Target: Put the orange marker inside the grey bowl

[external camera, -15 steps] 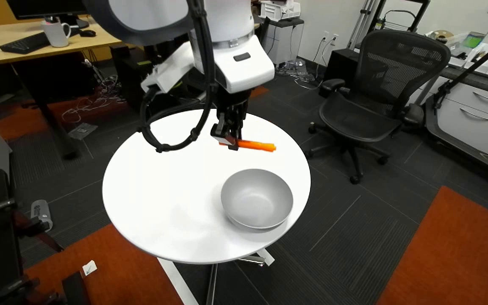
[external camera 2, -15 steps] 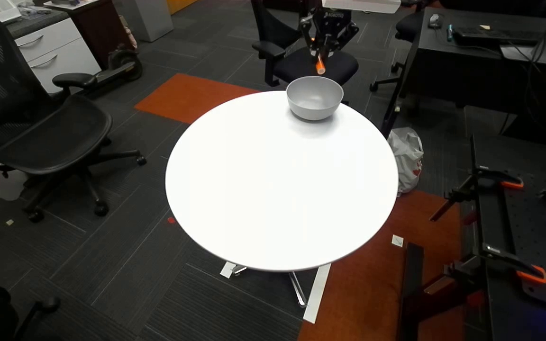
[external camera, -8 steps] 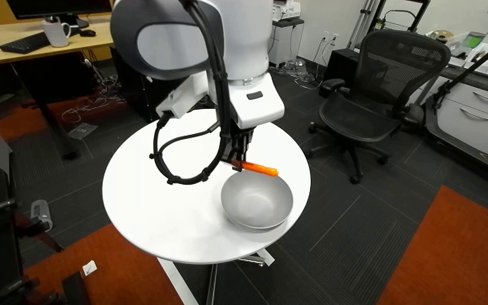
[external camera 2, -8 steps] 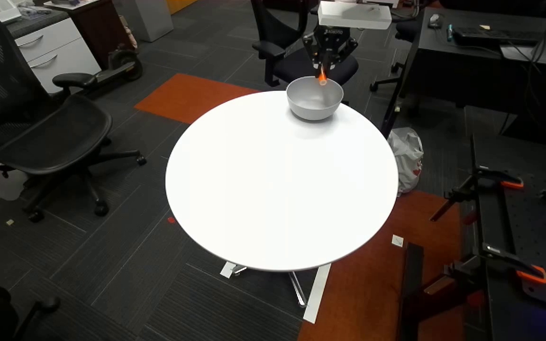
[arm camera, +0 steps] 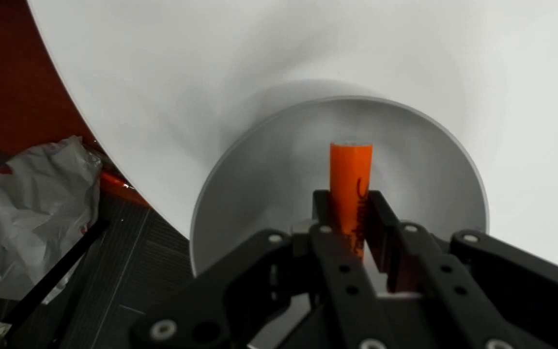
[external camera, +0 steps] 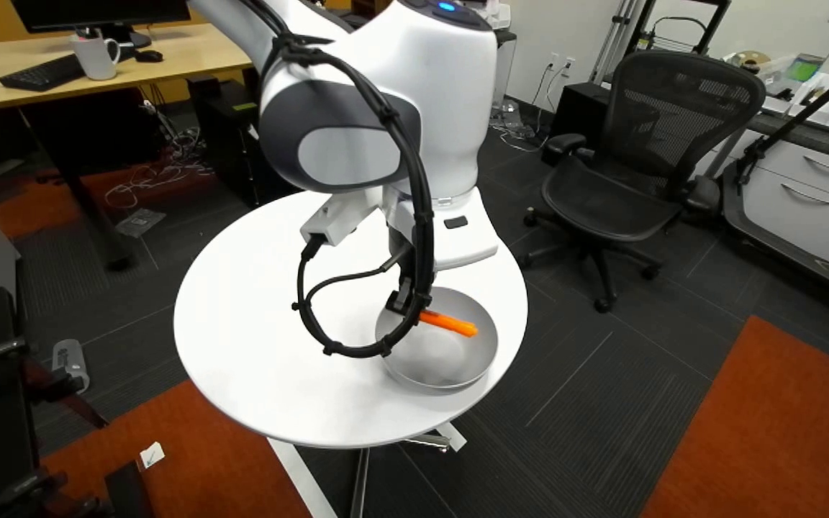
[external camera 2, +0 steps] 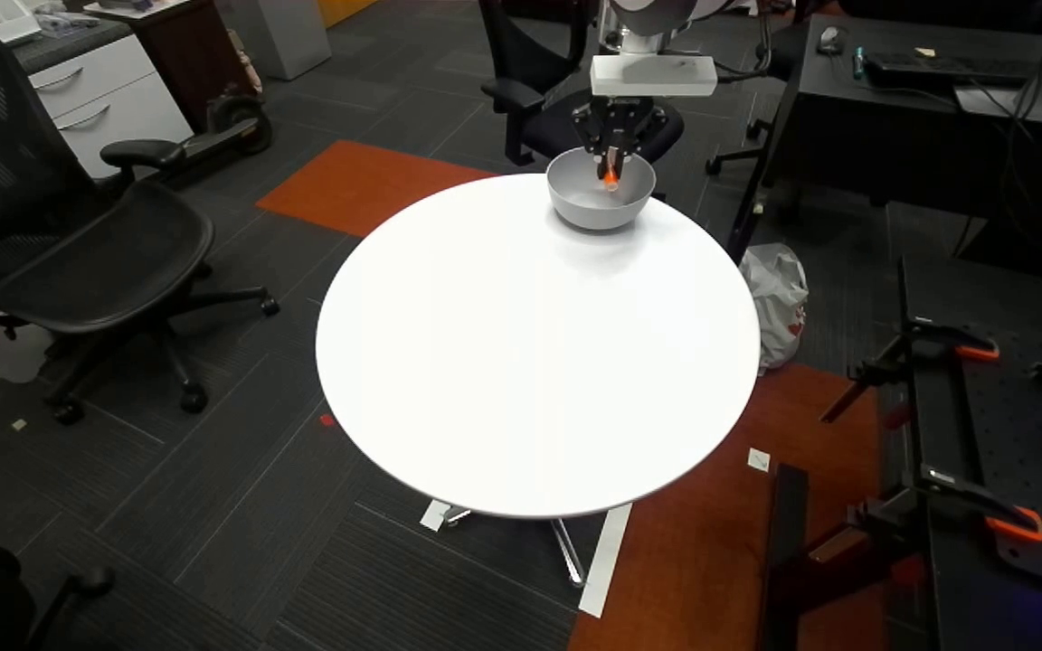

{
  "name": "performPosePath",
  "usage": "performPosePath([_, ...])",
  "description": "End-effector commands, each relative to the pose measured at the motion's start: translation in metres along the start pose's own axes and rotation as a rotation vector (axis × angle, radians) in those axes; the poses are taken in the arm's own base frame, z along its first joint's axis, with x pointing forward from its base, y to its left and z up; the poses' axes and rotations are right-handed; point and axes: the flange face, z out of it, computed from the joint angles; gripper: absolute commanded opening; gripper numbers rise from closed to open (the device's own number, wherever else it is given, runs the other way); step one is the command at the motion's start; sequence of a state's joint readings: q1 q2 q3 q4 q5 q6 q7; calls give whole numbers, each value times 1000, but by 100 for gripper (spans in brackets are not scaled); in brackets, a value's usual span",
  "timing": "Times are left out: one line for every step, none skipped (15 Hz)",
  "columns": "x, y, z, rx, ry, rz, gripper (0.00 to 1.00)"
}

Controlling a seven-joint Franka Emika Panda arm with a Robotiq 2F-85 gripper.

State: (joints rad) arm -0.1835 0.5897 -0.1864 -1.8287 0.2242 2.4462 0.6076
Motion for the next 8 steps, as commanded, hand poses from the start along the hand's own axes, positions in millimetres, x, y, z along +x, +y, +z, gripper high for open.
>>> performPosePath([12, -5, 4, 10, -22, 10, 45])
performPosePath([15, -5, 4, 11, -22, 10, 46])
performPosePath([16, -6, 5, 13, -21, 11, 51])
performPosePath([17, -7, 5, 13, -18, 12, 59])
performPosePath([17, -8, 4, 17, -16, 10, 66])
performPosePath([14, -9, 2, 16, -20, 14, 74])
performPosePath([10, -9, -1, 18, -19, 17, 81])
performPosePath([5, -8, -4, 24, -18, 15, 90])
